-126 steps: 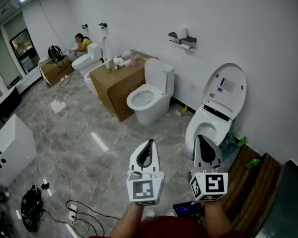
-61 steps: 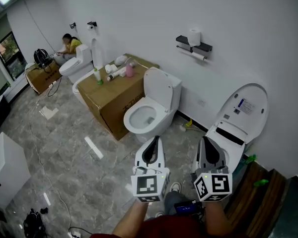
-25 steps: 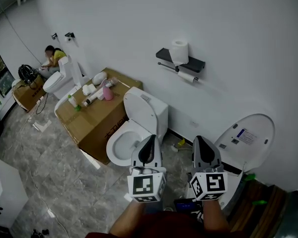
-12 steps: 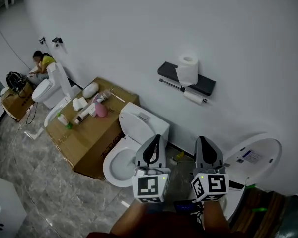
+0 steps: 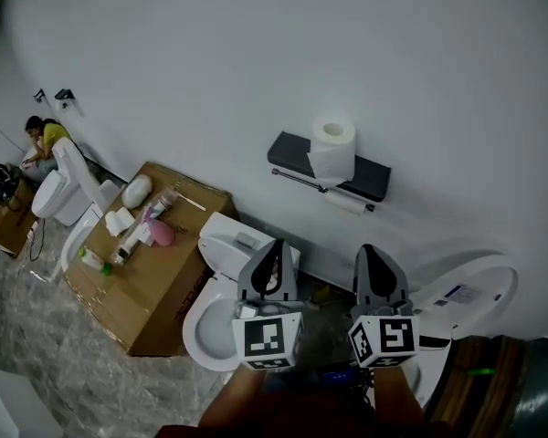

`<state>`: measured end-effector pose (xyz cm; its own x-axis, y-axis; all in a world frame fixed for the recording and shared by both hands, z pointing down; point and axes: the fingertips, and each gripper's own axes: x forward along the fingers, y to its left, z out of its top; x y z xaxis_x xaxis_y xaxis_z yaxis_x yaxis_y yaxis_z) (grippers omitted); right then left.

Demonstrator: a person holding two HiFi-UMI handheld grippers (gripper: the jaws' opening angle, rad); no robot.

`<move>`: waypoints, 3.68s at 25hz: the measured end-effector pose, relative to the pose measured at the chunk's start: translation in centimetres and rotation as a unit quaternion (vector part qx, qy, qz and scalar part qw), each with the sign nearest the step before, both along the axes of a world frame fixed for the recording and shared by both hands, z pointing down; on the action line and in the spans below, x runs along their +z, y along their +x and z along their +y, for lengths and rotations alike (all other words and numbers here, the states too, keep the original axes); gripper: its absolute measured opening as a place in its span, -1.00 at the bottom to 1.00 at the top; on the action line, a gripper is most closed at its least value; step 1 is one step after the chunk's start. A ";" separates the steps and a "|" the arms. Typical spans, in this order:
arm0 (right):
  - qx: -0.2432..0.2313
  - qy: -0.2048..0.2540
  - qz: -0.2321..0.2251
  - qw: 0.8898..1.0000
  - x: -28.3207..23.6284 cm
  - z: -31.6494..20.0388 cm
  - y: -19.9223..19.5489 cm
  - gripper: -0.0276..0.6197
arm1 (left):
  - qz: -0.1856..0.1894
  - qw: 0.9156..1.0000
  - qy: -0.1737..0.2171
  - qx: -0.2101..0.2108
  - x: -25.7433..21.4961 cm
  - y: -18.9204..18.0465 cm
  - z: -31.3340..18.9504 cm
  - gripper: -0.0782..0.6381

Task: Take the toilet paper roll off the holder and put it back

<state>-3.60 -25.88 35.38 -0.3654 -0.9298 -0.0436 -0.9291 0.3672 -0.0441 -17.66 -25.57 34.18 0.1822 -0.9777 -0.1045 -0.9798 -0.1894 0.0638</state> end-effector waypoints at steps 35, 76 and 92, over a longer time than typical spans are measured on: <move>0.029 0.009 -0.028 0.999 -0.6 -12.8 7.5 -0.86 | -0.068 0.997 -0.032 0.032 -1.1 8.8 -17.5 0.32; 0.026 0.005 -0.024 0.999 0.2 -14.0 9.9 -0.86 | -0.054 0.997 -0.045 -0.016 -0.4 9.6 -24.0 0.49; 0.019 0.013 -0.028 0.999 -0.5 -13.1 9.5 -0.86 | -0.065 0.998 -0.001 -0.015 -3.8 9.5 -20.3 0.44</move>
<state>5.88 -38.95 34.92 -0.3263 -0.9413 -0.0865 -0.9387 0.3334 -0.0877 -8.16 -45.86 30.37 0.1645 -0.9831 -0.0806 -0.9852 -0.1596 -0.0631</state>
